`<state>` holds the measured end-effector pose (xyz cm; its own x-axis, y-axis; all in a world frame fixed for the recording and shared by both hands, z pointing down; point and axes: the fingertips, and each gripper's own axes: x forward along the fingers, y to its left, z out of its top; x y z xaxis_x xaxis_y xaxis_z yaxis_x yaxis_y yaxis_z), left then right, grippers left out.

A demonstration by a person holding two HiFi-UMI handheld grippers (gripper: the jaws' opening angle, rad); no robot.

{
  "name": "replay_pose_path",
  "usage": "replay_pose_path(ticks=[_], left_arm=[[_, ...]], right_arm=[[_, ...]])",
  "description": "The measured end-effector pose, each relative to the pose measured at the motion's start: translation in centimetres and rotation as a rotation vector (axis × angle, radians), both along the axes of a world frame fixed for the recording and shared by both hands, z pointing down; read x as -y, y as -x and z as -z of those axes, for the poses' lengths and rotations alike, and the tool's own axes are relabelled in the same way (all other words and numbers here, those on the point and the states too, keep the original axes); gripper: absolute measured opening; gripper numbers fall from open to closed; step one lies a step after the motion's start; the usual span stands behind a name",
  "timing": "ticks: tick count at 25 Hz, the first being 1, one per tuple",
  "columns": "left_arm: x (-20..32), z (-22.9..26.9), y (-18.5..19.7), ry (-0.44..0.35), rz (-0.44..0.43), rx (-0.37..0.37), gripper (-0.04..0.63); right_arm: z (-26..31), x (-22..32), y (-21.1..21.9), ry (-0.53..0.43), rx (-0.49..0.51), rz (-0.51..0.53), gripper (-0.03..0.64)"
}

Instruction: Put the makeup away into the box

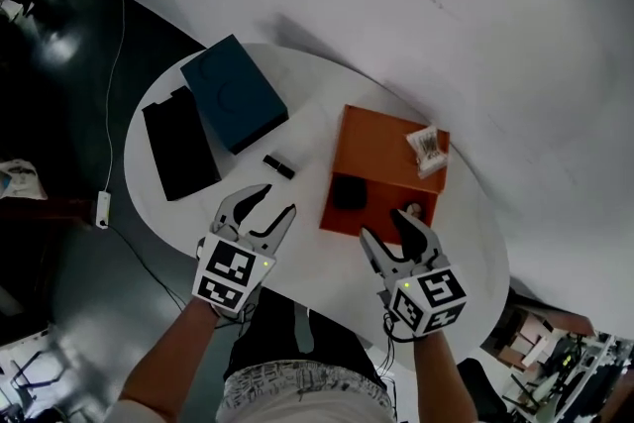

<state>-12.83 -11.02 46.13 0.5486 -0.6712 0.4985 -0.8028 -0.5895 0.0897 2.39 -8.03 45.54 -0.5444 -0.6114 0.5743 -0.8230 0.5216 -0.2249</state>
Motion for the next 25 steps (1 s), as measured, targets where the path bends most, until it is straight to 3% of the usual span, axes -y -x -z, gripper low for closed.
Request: replay_pose_path(ticks=[13,25], left_arm=[[1.0,-2.0,9.0,0.024,0.123,-0.021,0.213],[2.4,-2.9,12.7,0.031,0.187,-0.062,0.213]], right_arm=[[-3.3,4.5,10.6,0.011,-0.089,0.194,0.256],[-5.6,7.2,16.8,0.013,-0.178,0.357,0.256]])
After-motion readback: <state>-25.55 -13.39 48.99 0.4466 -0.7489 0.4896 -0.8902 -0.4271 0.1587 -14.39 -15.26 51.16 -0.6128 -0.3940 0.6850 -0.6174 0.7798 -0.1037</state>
